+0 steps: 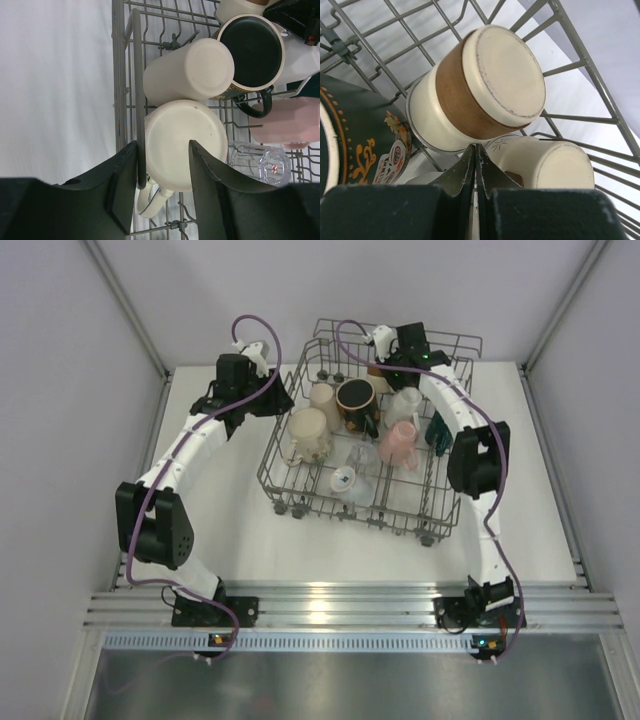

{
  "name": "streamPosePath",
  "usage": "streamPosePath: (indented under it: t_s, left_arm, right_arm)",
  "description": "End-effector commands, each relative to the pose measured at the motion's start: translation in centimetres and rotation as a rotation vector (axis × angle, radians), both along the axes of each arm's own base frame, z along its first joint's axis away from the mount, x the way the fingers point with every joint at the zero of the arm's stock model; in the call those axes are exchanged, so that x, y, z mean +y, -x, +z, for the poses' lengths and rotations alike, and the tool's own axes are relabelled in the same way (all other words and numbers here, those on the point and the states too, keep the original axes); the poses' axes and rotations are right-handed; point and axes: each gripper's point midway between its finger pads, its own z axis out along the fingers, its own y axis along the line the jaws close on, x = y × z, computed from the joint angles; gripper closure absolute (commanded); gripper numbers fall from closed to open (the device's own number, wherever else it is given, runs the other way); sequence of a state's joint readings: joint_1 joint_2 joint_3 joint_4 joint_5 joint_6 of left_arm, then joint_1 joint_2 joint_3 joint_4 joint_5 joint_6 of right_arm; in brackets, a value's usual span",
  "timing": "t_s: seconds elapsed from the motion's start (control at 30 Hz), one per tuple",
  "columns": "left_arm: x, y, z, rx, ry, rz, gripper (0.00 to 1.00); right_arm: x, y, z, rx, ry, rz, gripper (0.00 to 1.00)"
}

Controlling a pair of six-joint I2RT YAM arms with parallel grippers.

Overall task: Load the cups into the dish rack
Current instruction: Place the cup upside down on the dish rack

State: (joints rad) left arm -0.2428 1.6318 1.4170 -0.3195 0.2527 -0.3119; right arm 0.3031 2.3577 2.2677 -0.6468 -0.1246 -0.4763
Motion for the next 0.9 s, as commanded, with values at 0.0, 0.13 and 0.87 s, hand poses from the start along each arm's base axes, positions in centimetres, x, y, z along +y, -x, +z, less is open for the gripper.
streamPosePath:
  t_s: [0.0, 0.13, 0.87]
  left_arm:
    - [-2.0, 0.0, 5.6, -0.166, 0.068, -0.087, 0.52]
    - [-2.0, -0.1, 5.9, -0.174, 0.062, -0.087, 0.52]
    - [-2.1, -0.3, 5.9, -0.174, 0.065, -0.087, 0.52]
  right_arm:
    - [0.6, -0.8, 0.7, -0.045, 0.013, 0.003, 1.00]
    - [1.0, -0.4, 3.5, -0.091, -0.055, 0.003, 1.00]
    - [2.2, -1.6, 9.2, -0.218, -0.294, 0.110, 0.38]
